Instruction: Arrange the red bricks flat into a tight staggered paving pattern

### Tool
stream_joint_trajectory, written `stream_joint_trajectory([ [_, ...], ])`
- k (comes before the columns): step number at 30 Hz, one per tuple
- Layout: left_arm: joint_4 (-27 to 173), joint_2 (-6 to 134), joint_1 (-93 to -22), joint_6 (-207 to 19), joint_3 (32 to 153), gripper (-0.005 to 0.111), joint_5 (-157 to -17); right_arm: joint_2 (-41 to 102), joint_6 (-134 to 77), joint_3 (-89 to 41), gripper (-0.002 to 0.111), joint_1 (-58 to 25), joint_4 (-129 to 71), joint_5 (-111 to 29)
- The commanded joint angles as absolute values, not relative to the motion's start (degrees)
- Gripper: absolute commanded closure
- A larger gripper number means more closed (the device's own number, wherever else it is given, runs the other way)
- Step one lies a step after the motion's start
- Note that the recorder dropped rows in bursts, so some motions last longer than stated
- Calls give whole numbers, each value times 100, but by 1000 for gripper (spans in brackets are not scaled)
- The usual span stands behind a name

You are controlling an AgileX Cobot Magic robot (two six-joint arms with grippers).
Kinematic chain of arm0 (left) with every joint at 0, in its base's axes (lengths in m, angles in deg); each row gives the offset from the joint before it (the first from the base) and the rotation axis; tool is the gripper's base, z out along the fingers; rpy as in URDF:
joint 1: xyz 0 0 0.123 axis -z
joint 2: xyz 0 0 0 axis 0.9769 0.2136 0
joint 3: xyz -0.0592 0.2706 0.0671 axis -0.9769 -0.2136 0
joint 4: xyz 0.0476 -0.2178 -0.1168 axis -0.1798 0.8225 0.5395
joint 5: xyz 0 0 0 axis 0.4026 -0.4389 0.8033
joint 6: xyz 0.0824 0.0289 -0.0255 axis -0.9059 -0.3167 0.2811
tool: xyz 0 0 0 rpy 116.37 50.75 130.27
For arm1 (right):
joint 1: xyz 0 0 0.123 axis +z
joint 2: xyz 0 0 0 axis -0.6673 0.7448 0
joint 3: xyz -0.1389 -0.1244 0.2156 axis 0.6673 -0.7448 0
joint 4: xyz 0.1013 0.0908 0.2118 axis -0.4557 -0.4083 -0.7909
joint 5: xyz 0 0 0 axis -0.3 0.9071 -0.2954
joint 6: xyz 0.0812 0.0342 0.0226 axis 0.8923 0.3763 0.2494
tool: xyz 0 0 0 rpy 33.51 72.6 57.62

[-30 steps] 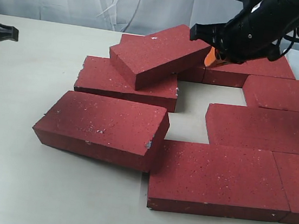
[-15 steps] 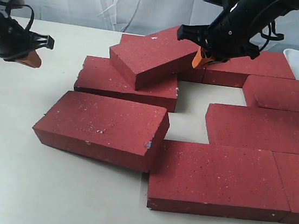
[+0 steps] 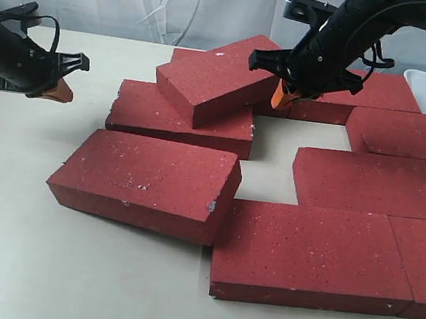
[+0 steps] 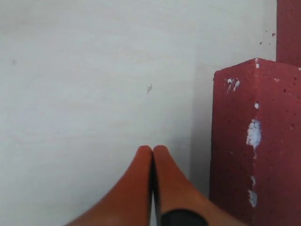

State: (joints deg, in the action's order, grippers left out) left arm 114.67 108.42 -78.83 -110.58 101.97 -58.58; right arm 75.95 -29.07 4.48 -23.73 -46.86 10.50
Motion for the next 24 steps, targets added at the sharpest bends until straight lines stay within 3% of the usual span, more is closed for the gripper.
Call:
stream_joint_trajectory([
  [1,11519,10959,-7814,-11183,10398,107,-5680,7703,-2941,487,109,-2410,-4593,1014],
  [24,11742,12010,-6559,-11172,11238,107,-5732,7708,-2883,477,109,-2410,-4615,402],
])
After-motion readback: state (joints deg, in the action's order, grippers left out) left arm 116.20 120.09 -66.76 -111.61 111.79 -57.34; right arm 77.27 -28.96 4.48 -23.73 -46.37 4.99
